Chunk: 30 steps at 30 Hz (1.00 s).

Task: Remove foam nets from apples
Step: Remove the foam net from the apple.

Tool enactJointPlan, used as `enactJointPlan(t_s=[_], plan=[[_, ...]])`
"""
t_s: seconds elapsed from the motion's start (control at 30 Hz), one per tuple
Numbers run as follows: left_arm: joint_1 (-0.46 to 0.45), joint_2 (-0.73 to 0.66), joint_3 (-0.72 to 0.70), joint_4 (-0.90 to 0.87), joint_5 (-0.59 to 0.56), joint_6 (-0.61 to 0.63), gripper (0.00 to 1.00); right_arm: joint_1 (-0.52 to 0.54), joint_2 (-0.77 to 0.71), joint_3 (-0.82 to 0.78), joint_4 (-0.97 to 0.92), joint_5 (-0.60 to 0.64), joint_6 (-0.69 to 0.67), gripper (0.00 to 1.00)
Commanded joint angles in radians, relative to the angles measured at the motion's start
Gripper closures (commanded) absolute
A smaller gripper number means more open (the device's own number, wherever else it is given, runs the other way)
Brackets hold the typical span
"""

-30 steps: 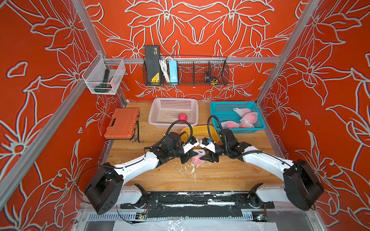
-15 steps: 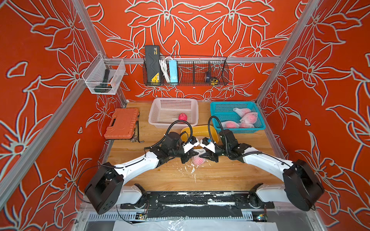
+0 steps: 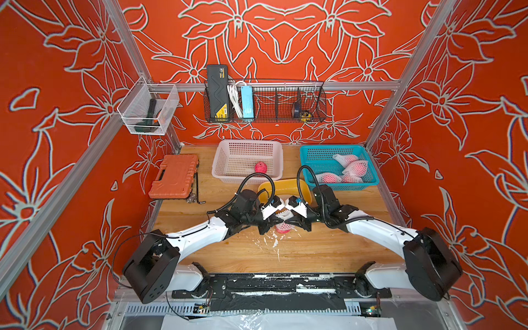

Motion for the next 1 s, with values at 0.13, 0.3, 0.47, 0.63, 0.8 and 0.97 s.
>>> enactJointPlan(t_s=[0.13,0.3,0.47,0.63,0.8,0.97], plan=[[0.005,0.007,-0.007,0.054,0.042,-0.001,0.95,-0.005,-0.007,-0.044,0.109,0.002,0.053,0.63],[0.006,0.028,-0.020,0.068,0.052,-0.007,0.95,-0.004,-0.004,-0.044,0.110,0.013,0.041,0.74],[0.005,0.045,-0.036,0.077,0.049,-0.014,0.94,-0.004,0.020,-0.046,0.092,0.002,0.033,0.77],[0.005,0.039,-0.037,0.079,0.015,-0.020,0.88,-0.003,0.034,-0.059,0.080,0.030,0.028,0.79],[0.005,0.008,-0.005,0.047,0.012,-0.035,0.65,-0.004,-0.013,-0.053,0.076,0.032,0.043,0.82],[0.008,-0.070,0.010,0.036,-0.068,-0.071,0.38,-0.003,-0.103,-0.051,0.061,0.049,0.085,0.82]])
